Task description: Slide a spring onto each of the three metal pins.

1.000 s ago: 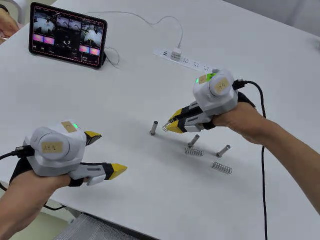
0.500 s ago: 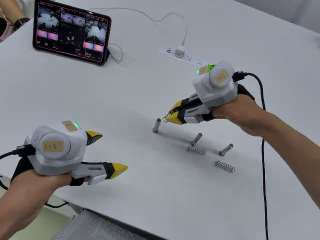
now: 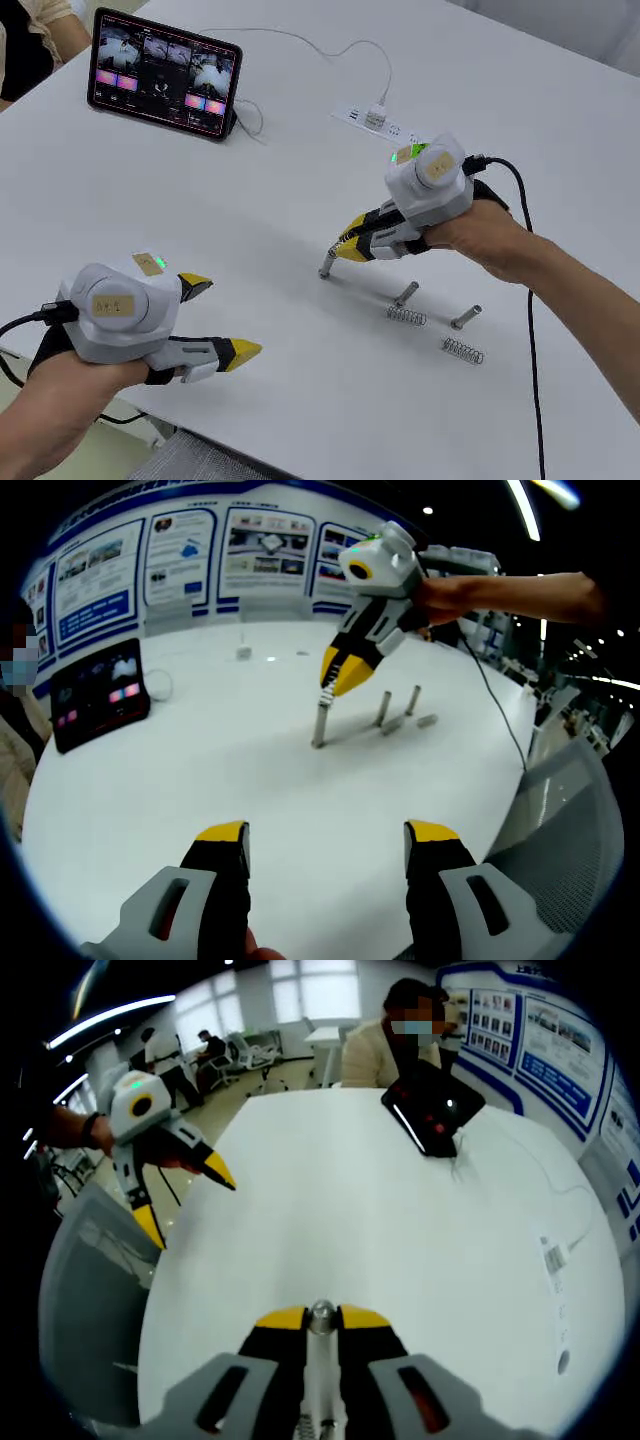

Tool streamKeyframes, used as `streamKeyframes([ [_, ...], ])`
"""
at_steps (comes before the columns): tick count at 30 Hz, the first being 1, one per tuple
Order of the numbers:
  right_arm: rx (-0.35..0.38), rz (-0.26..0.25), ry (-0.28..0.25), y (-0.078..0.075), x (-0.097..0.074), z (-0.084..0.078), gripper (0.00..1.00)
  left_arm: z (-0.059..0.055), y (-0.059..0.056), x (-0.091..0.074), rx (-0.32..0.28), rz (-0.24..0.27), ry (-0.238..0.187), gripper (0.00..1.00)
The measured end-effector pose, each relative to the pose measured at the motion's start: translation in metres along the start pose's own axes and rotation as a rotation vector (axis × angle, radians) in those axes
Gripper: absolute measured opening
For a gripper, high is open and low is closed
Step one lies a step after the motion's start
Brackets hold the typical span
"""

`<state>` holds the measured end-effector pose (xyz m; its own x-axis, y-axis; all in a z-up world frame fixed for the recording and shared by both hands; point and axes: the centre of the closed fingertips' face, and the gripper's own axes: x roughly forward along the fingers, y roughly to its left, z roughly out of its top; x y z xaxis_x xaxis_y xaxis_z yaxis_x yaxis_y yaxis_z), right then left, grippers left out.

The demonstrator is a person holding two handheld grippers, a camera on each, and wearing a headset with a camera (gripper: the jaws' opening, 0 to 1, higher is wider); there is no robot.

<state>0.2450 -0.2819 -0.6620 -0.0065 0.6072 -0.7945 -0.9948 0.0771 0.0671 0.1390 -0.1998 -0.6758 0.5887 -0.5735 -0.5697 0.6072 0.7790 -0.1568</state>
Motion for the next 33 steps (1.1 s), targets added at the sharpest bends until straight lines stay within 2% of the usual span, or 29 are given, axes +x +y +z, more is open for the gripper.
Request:
streamKeyframes([
  [7, -0.022, 0.009, 0.016, 0.000, 0.008, -0.001, 0.13, 0.002, -0.005, 0.000, 0.000, -0.005, 0.002, 0.64],
  [17, -0.066, 0.026, 0.044, 0.001, 0.017, -0.004, 0.13, 0.000, -0.006, -0.002, 0.020, -0.002, 0.016, 0.64],
  [25, -0.125, 0.038, 0.089, 0.004, 0.028, -0.012, 0.13, 0.000, -0.003, -0.003, 0.016, 0.003, 0.011, 0.64],
  [33, -0.136, 0.043, 0.114, 0.001, 0.036, -0.022, 0.13, -0.001, -0.004, -0.001, 0.011, -0.003, 0.009, 0.64],
])
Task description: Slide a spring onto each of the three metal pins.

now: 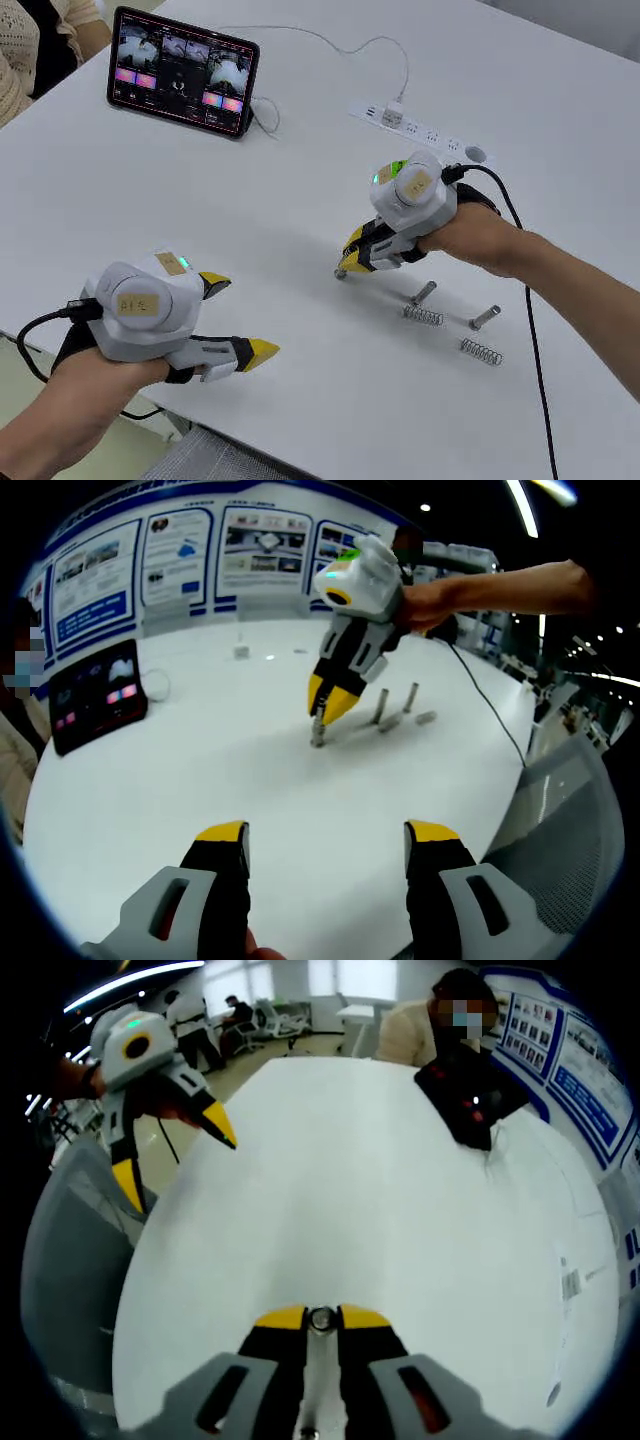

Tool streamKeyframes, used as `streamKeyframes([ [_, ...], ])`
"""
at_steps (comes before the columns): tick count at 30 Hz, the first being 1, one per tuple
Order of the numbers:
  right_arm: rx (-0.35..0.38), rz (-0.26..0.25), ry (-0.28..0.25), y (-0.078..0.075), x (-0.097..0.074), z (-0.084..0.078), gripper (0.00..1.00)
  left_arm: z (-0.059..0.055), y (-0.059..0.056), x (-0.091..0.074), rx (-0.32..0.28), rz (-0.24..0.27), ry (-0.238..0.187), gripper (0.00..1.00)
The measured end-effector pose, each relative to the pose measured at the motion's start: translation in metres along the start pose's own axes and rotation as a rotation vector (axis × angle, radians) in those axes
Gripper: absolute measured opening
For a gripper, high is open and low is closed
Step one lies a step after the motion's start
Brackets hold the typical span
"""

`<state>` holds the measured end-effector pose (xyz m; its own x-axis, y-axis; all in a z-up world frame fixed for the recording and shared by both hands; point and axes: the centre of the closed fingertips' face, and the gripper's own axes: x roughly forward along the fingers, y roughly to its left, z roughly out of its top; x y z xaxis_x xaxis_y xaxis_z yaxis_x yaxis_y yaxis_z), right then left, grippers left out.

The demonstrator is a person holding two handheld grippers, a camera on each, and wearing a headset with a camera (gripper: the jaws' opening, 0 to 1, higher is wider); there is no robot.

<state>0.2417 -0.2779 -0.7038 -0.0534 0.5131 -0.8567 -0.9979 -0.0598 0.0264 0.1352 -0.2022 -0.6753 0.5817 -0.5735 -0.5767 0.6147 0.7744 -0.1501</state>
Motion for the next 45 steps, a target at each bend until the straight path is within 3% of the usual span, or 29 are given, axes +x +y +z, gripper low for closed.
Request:
streamKeyframes([
  [15, -0.015, -0.003, 0.030, -0.001, 0.009, -0.008, 0.13, 0.004, 0.001, 0.001, -0.004, 0.008, -0.006, 0.63],
  [20, -0.009, -0.027, 0.041, -0.006, 0.009, -0.015, 0.23, 0.007, 0.000, 0.002, -0.005, 0.006, -0.009, 0.63],
  [38, 0.212, -0.079, -0.107, -0.011, -0.017, -0.015, 0.35, 0.011, -0.004, 0.000, -0.011, 0.006, -0.010, 0.63],
  [45, 0.363, -0.084, -0.236, -0.012, -0.029, -0.011, 0.38, 0.017, -0.002, 0.000, -0.025, 0.003, -0.024, 0.63],
])
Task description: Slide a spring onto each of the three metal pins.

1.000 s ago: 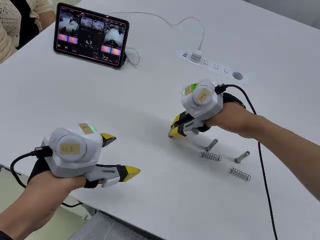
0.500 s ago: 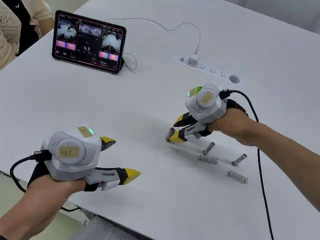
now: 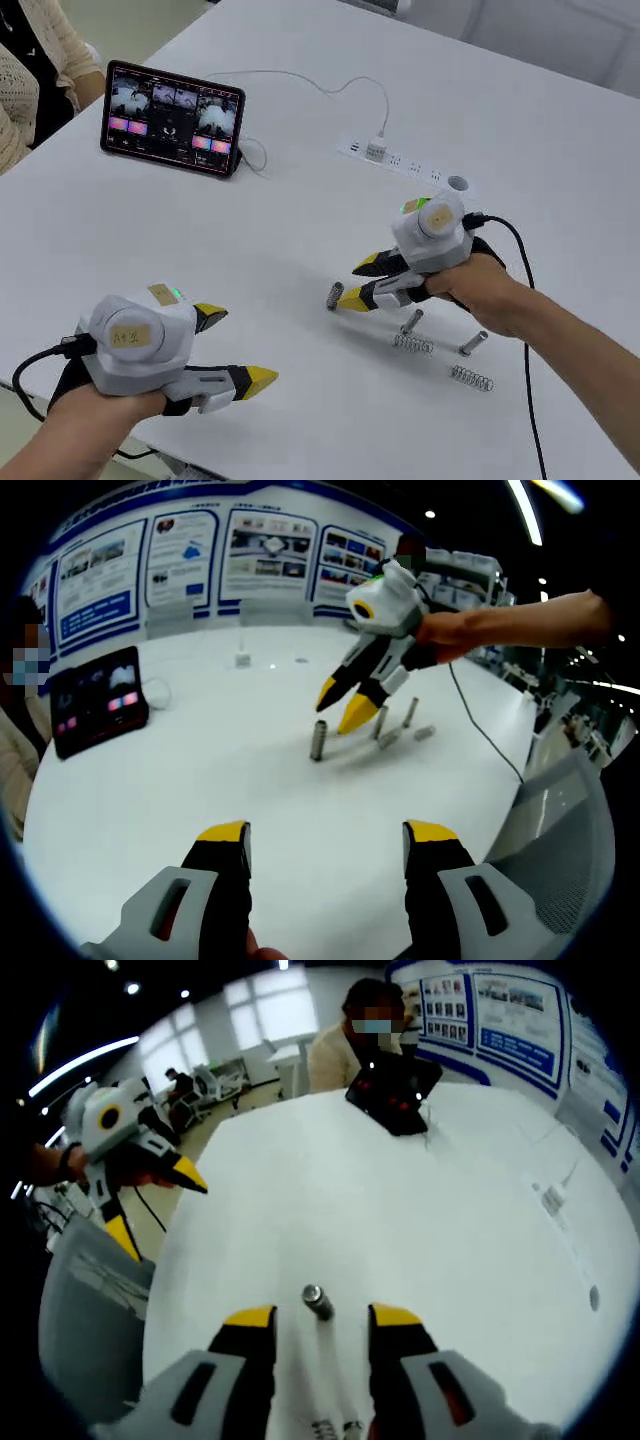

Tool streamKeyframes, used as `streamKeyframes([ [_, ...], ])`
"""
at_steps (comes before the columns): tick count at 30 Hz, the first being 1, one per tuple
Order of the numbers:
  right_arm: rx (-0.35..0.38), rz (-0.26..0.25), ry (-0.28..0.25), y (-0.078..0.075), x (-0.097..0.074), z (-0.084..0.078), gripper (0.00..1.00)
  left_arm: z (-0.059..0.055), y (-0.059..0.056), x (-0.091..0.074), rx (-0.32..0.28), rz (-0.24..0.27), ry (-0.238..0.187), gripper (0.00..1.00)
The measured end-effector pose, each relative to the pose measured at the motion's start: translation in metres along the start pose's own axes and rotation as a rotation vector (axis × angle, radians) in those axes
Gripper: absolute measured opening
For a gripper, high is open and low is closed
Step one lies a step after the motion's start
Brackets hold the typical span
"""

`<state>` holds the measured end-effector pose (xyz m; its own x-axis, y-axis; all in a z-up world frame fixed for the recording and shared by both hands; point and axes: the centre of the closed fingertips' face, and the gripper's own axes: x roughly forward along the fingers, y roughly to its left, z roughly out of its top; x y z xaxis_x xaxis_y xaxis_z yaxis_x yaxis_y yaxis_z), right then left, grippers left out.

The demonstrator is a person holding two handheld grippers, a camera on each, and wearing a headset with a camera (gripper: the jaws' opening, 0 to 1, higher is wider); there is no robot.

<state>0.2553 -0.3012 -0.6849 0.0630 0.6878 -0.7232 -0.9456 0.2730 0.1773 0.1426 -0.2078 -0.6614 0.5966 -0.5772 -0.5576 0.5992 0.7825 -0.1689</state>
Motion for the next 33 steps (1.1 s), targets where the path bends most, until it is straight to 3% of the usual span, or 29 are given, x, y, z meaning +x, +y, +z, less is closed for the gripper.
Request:
streamKeyframes([
  [4, 0.023, -0.028, -0.018, -0.003, -0.009, -0.002, 0.39, 0.003, 0.001, -0.001, 0.005, 0.003, -0.003, 0.63],
  [8, -0.005, -0.061, -0.007, -0.003, -0.018, -0.005, 0.40, 0.007, 0.002, -0.001, -0.004, 0.005, -0.013, 0.63],
  [26, 0.114, -0.117, -0.187, -0.001, -0.060, 0.010, 0.48, 0.023, -0.001, 0.004, 0.010, 0.004, -0.023, 0.63],
  [33, 0.148, -0.147, -0.230, -0.002, -0.074, 0.008, 0.53, 0.029, -0.005, 0.007, 0.025, -0.003, -0.016, 0.63],
])
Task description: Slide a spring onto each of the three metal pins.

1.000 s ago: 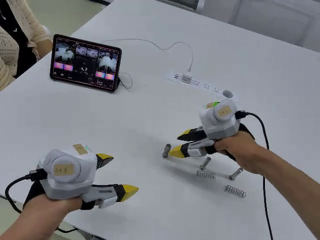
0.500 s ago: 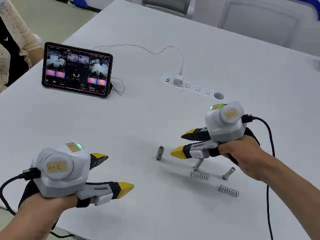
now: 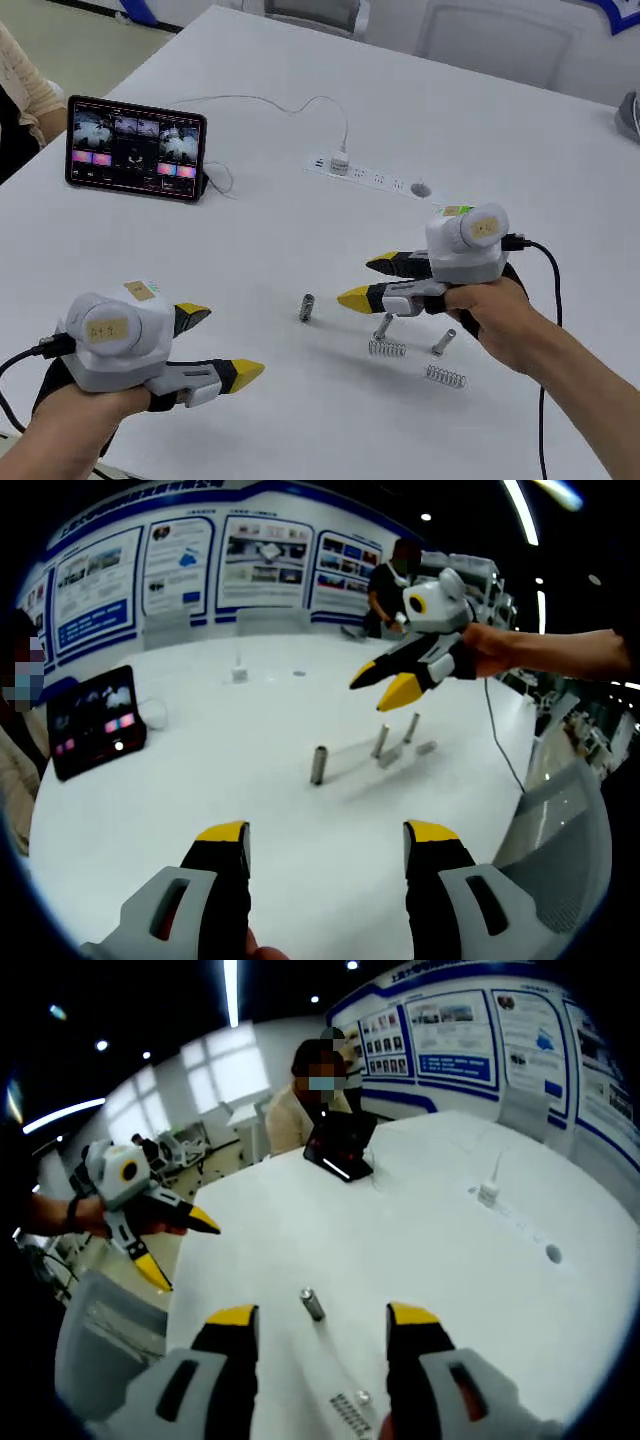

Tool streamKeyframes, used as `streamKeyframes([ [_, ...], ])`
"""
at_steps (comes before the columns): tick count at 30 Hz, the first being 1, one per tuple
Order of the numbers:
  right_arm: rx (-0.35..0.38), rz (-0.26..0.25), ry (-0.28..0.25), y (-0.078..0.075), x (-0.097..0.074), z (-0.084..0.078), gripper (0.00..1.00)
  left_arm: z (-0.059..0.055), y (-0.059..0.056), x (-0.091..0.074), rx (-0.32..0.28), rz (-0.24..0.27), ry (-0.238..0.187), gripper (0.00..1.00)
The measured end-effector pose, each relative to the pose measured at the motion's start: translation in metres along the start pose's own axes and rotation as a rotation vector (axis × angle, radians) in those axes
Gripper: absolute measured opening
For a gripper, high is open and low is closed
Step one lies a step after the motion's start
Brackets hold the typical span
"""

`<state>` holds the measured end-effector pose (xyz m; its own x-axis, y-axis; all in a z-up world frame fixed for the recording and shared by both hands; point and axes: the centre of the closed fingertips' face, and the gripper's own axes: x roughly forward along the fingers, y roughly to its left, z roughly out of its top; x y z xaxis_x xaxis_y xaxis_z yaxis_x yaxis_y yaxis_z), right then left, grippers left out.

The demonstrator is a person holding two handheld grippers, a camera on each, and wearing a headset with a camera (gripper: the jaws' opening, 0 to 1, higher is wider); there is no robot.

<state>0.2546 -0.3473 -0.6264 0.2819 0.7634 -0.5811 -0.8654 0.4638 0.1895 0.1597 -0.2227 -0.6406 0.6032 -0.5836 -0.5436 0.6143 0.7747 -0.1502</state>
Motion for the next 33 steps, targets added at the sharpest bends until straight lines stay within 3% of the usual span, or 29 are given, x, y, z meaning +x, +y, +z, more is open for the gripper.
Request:
streamKeyframes([
  [11, 0.062, -0.044, -0.054, -0.004, -0.027, -0.008, 0.55, 0.014, 0.000, 0.007, 0.010, -0.009, -0.009, 0.65],
  [17, 0.073, -0.070, -0.064, -0.007, -0.037, -0.013, 0.57, 0.015, -0.001, 0.011, 0.024, -0.023, -0.003, 0.65],
  [26, 0.126, -0.111, -0.086, -0.005, -0.055, -0.031, 0.59, 0.023, -0.006, 0.019, 0.039, -0.045, 0.001, 0.66],
  [33, 0.196, -0.167, -0.136, -0.008, -0.076, -0.046, 0.60, 0.027, -0.012, 0.023, 0.053, -0.060, 0.002, 0.66],
])
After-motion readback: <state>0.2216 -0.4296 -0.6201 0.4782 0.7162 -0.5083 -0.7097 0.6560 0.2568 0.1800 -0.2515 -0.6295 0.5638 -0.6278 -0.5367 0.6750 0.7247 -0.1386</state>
